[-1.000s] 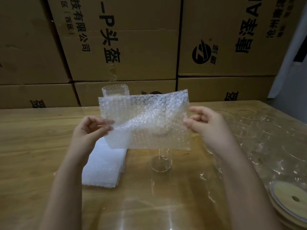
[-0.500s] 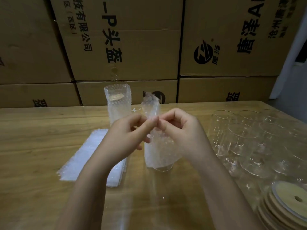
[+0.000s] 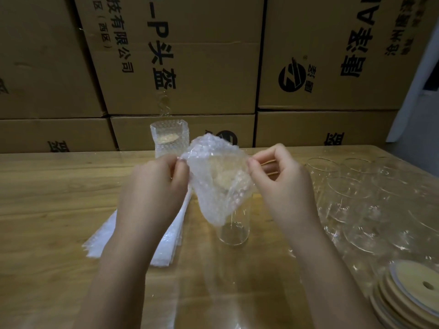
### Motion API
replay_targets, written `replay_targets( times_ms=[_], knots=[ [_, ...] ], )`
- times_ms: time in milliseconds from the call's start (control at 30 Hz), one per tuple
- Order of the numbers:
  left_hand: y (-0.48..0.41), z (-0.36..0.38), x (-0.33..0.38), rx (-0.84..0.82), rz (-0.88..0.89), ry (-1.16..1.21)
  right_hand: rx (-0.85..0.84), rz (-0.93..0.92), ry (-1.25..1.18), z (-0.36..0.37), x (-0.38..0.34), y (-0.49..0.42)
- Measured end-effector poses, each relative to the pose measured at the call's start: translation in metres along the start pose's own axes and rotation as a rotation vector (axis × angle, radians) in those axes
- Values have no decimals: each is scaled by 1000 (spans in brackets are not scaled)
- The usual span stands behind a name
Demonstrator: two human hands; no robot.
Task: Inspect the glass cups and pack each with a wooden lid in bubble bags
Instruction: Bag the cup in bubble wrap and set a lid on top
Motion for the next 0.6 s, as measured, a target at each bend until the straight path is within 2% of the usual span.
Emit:
replay_targets(
  times_ms=[67,133,267,333,400,467,600],
  knots=[
    [2,-5,8,76,86,-160,58,-36,165,-4,1,-1],
    [7,-3,18,94,125,-136,61,-78,244,-4,-5,0],
    [17,11,34,79,152,-31,12,-247,127,-3,-42,10],
    [20,16,38,86,168,-18,-114,-258,55,3,-56,18],
    [22,16,41,100,195,-13,-226,-219,126,10,-55,25],
    [24,13,47,115,240,22,-318,-102,211,15,-42,26],
    [34,12,67,86,380,130,-488,234,17,30,-17,29]
  ],
)
Point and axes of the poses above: each hand's wrist, its own y-axis away from the middle knuckle, its own z-axis out of the palm, x = y × z, the point moved 7 cm from there along -y, towards the middle knuckle, and after that the axes turned 9 degrees about x, right-handed, at the moved point
